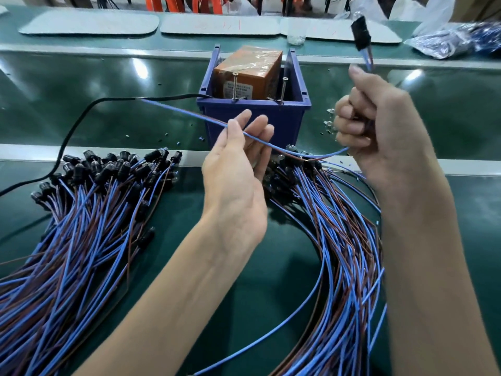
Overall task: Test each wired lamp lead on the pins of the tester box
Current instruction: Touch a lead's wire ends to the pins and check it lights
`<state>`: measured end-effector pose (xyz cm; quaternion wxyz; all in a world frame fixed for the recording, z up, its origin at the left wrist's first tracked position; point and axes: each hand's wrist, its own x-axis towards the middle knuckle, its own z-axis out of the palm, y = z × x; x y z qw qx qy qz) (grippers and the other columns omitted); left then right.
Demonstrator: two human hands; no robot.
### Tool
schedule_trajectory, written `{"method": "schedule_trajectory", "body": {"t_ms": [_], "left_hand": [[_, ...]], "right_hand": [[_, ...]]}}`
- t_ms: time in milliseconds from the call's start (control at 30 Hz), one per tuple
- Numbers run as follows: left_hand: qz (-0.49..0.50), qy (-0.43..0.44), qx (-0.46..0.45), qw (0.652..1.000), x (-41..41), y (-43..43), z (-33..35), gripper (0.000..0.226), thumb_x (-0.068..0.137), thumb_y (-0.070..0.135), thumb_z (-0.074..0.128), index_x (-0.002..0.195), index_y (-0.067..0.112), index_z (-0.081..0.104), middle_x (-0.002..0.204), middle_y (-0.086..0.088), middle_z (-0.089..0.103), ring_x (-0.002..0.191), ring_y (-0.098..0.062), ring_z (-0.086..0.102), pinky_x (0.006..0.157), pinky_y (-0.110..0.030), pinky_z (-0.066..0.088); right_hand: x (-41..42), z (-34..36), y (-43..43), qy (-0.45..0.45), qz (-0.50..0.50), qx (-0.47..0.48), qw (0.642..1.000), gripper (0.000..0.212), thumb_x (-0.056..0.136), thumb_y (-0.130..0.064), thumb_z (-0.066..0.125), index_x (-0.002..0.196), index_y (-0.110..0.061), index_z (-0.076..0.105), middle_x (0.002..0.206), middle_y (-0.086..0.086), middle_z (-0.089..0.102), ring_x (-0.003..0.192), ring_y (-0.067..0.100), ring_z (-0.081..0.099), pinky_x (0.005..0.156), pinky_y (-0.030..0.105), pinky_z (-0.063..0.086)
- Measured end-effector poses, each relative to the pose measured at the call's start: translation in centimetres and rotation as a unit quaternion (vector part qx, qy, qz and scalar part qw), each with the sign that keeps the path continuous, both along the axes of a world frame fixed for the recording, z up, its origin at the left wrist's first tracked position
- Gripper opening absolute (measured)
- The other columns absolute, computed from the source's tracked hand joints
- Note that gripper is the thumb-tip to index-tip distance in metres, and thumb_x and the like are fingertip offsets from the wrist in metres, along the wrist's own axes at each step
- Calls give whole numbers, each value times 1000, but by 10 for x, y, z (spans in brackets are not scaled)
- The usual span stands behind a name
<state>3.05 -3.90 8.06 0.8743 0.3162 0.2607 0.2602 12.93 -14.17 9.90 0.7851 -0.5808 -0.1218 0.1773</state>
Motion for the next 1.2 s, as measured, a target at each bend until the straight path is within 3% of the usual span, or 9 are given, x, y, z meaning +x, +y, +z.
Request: {"method": "schedule_trajectory", "body": {"t_ms": [100, 233, 333, 433, 533, 767, 867, 1067, 1200], "left_hand": [[-29, -1, 61, 998, 0, 7, 1, 25, 102, 23, 43, 93, 18, 66, 68, 12, 70, 66, 1, 67, 61, -11, 52], [-76, -7, 156, 985, 0, 13, 1, 21, 98, 17, 49, 86, 16, 67, 62, 9, 68, 61, -2, 66, 62, -13, 53], [-131, 8, 231, 964, -1, 16, 0, 20, 97, 16, 52, 87, 15, 69, 62, 8, 68, 60, -3, 66, 61, -13, 52], [-182, 36, 286, 940, -3, 19, -3, 18, 95, 17, 55, 86, 16, 70, 64, 7, 69, 61, -3, 67, 62, -12, 51], [-202, 69, 335, 918, -3, 23, -4, 15, 93, 19, 58, 85, 20, 71, 65, 10, 70, 61, -3, 68, 59, -8, 47], [-201, 77, 348, 912, -4, 31, -5, 4, 85, 10, 68, 82, 12, 67, 57, 8, 67, 52, -1, 65, 48, -5, 41], [-189, 69, 356, 912, -4, 33, -7, 11, 82, 6, 71, 78, 11, 62, 56, 5, 68, 51, -1, 64, 46, -5, 41], [-189, 72, 394, 897, -3, 33, -13, 15, 81, 6, 73, 73, 13, 63, 61, 2, 67, 52, -3, 63, 49, -6, 42], [-168, 79, 406, 895, -2, 34, -14, 14, 83, 10, 72, 72, 16, 66, 57, 8, 65, 54, -2, 64, 50, -5, 41]], "right_hand": [[0, -2, 0, -14, 6, -7, 1000, 55, 94, -24, 55, 44, -20, 35, 54, -4, 47, 40, 3, 31, 33, 11, 20], [-1, -4, 3, -32, 7, -9, 999, 48, 95, -27, 55, 48, -19, 56, 63, -5, 57, 40, 2, 31, 33, 12, 20], [-2, -5, 4, -48, 8, -26, 998, 32, 94, -30, 58, 66, -19, 71, 66, -7, 61, 42, 2, 30, 34, 12, 18], [-3, -7, 7, -51, 25, -49, 997, 18, 91, -27, 62, 81, -17, 74, 67, -5, 64, 40, 1, 31, 35, 10, 18], [-7, -9, 10, -63, 49, -85, 993, 15, 88, -27, 66, 82, -16, 75, 75, -2, 71, 40, 0, 36, 35, 8, 22], [-9, -14, 18, -62, 55, -111, 990, 10, 82, -25, 73, 79, -15, 76, 78, 2, 74, 43, 1, 40, 38, 7, 29], [-8, -15, 18, -58, 51, -118, 990, 8, 80, -21, 74, 80, -13, 74, 75, 2, 73, 42, 1, 38, 37, 7, 27], [-9, -20, 22, -74, 43, -139, 987, 9, 77, -15, 77, 76, -11, 69, 60, -1, 56, 42, 2, 35, 37, 11, 26], [-11, -18, 22, -79, 44, -127, 988, 9, 81, -14, 74, 76, -9, 68, 59, -4, 64, 42, 1, 43, 37, 9, 31]]}}
